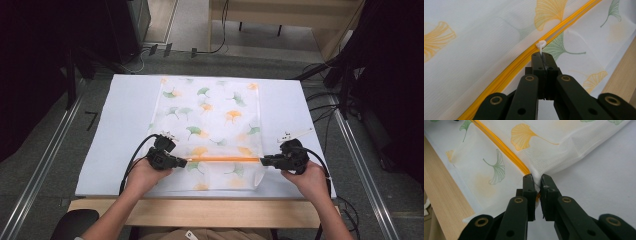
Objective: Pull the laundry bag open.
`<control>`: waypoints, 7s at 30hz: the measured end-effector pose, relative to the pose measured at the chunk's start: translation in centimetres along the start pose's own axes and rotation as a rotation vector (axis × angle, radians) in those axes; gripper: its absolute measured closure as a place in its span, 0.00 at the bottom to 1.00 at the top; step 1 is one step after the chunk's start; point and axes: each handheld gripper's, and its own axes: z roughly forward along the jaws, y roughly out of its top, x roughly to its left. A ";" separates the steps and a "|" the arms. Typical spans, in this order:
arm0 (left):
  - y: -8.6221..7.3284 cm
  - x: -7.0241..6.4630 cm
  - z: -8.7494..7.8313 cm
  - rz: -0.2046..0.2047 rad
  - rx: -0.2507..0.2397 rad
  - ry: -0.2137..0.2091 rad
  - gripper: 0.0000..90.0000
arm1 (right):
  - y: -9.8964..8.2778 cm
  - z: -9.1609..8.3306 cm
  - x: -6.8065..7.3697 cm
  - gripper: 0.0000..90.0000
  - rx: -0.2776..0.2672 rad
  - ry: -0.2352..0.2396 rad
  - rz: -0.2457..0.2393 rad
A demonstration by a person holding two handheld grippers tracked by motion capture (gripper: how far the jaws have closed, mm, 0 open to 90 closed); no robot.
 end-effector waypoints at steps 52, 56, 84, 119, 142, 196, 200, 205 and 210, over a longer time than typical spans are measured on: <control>-1.7 2.0 -2.2 -0.074 -0.034 0.021 1.00 | 0.6 0.7 -0.3 0.95 0.028 0.013 -0.011; -1.7 2.1 -2.0 -0.076 -0.023 0.018 1.00 | 0.5 0.9 -0.2 0.95 0.042 0.013 -0.002; -3.3 4.0 -4.9 -0.124 -0.042 0.034 1.00 | 0.5 1.0 -0.4 0.95 0.045 0.019 -0.002; -4.3 5.3 -6.3 -0.150 -0.066 0.017 1.00 | 0.5 1.0 -0.3 0.95 0.043 0.021 -0.001; -5.5 6.2 -7.2 -0.152 -0.071 0.013 1.00 | 0.4 1.1 -0.4 0.95 0.050 0.021 0.003; -7.5 8.2 -8.3 -0.175 -0.064 0.007 0.99 | -0.3 0.5 -1.0 0.89 0.050 -0.016 0.025; -7.5 8.1 -8.4 -0.157 -0.087 0.003 0.95 | -0.2 0.3 -0.9 0.78 0.023 -0.027 0.011; -7.4 8.2 -8.5 -0.145 -0.105 0.013 0.88 | -0.3 0.2 -1.2 0.63 -0.021 -0.021 0.025; -7.2 8.0 -8.4 -0.138 -0.116 0.023 0.76 | -0.4 0.4 -1.2 0.59 -0.038 -0.023 -0.005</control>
